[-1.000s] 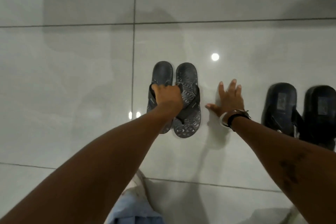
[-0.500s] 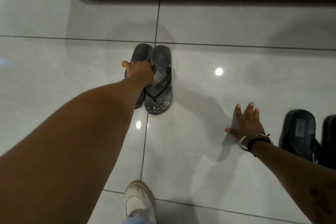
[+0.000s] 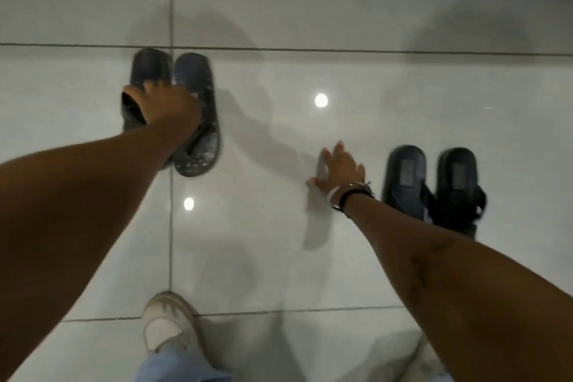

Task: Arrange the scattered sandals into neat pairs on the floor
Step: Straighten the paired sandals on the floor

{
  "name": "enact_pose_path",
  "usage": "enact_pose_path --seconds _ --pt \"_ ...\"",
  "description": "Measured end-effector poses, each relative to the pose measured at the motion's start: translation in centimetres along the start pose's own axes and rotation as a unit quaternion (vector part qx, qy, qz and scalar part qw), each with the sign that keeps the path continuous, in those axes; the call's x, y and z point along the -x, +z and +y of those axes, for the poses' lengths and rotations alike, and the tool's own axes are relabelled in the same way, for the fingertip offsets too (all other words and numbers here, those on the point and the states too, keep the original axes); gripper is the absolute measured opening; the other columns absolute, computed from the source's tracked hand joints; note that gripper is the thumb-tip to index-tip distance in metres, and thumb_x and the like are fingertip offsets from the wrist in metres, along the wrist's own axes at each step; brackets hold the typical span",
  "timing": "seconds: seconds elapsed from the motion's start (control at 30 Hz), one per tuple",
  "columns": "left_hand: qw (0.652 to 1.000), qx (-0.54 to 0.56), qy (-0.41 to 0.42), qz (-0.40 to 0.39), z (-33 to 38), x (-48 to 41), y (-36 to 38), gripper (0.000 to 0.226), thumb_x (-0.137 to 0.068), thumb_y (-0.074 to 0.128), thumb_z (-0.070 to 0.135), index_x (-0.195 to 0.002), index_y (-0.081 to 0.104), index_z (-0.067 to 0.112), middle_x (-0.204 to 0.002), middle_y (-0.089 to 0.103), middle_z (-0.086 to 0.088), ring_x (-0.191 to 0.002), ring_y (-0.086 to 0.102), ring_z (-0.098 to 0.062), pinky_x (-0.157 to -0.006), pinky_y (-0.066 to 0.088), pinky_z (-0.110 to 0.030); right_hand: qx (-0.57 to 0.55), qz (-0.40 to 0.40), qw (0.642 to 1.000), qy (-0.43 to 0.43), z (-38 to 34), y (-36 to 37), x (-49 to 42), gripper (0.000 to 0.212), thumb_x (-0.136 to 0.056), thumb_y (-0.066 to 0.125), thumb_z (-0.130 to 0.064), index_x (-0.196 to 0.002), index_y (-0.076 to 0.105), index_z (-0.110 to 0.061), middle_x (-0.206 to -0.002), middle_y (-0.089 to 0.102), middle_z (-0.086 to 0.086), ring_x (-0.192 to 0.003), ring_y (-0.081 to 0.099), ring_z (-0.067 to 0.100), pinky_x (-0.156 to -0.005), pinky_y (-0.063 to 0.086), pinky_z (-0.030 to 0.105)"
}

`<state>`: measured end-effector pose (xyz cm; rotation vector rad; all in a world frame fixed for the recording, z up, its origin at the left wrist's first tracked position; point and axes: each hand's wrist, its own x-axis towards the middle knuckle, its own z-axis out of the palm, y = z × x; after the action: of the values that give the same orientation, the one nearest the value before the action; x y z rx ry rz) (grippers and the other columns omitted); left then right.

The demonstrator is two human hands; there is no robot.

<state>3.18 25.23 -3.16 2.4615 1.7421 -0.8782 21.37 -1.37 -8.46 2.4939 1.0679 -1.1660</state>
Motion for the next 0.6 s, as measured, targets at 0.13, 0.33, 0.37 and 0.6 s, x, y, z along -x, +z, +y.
enact_pose_path --seconds 0.13,0.33,0.37,0.6 --pt "0.992 0.034 0.119 0.017 7.6 4.1 -0.4 0.062 -0.098 0.034 0.051 -0.132 0.052 0.002 -0.137 0.049 -0.026 -0.130 0.040 -0.039 -0.113 0.021 -0.059 0.002 0.160 0.986 0.053 5.0 -2.6 2.4 0.054 -0.086 0.053 -0.031 -0.137 0.043 -0.016 -0.154 0.029 0.013 -0.130 0.041 0.034 -0.109 0.031 0.048" --pt "0.961 0.126 0.245 -0.030 21.3 10.3 2.3 0.073 -0.099 0.029 0.055 -0.153 0.019 0.006 -0.161 0.012 -0.020 -0.149 0.011 -0.035 -0.119 0.006 -0.053 -0.008 0.127 0.947 0.294 16.3 -1.4 5.8 0.050 -0.082 0.063 -0.036 -0.124 0.052 -0.009 -0.132 0.051 0.017 -0.124 0.043 0.037 -0.111 0.025 0.053" --pt "0.961 0.132 0.239 -0.038 22.9 11.2 3.1 0.075 -0.098 0.028 0.056 -0.153 0.018 0.006 -0.161 0.011 -0.022 -0.149 0.010 -0.036 -0.119 0.006 -0.053 -0.012 0.106 0.947 0.303 17.6 -0.9 6.1 0.037 -0.081 0.064 -0.031 -0.112 0.059 -0.011 -0.121 0.059 0.016 -0.118 0.049 0.037 -0.111 0.025 0.054" --pt "0.969 0.144 0.193 -0.054 26.7 14.4 6.5 0.083 -0.097 0.029 0.059 -0.154 0.002 0.006 -0.161 -0.008 -0.023 -0.149 0.000 -0.037 -0.119 0.006 -0.053 -0.092 0.126 0.944 0.292 19.9 0.1 6.1 0.029 -0.074 0.063 -0.020 -0.054 0.042 -0.018 -0.069 0.066 0.009 -0.082 0.066 0.034 -0.103 0.034 0.051"
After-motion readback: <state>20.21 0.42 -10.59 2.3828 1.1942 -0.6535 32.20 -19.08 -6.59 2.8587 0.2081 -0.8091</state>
